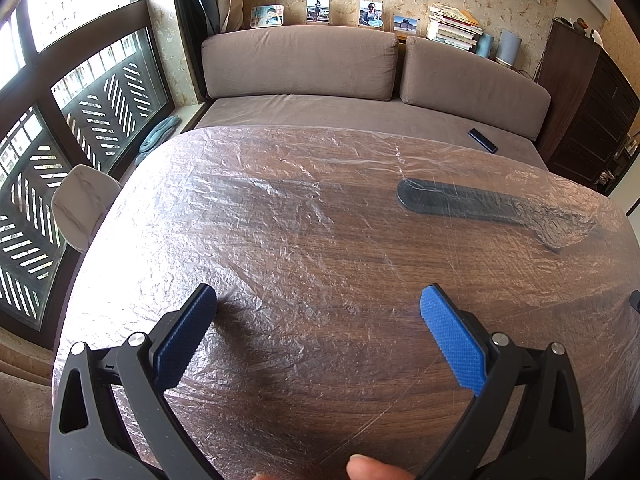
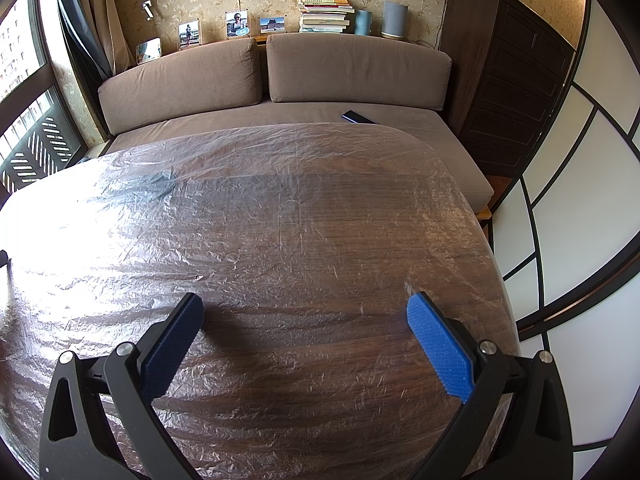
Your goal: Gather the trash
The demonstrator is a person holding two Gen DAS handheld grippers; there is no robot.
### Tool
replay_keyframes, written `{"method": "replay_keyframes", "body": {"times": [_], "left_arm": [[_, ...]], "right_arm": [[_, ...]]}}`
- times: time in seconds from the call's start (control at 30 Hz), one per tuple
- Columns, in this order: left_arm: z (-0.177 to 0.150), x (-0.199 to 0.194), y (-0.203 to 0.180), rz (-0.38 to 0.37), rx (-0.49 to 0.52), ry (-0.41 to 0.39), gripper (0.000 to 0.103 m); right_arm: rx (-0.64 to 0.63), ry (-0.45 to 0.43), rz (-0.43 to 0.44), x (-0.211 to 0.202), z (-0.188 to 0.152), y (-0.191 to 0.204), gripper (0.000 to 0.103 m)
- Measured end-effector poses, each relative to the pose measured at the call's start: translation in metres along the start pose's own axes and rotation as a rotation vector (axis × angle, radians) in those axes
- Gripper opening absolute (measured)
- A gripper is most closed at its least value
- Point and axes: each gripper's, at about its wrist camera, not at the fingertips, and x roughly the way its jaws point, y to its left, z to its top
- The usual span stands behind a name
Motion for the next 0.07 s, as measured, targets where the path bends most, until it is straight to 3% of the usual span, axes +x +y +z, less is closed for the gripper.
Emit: {"method": "replay_keyframes", "body": {"times": [0.07], "left_arm": [[0.0002,0.0001,0.0003,0.0,0.0,0.0,0.102]], "right_arm": [[0.0,0.0,0.0,0.0003,0.0003,-0.0003,0.099]]}}
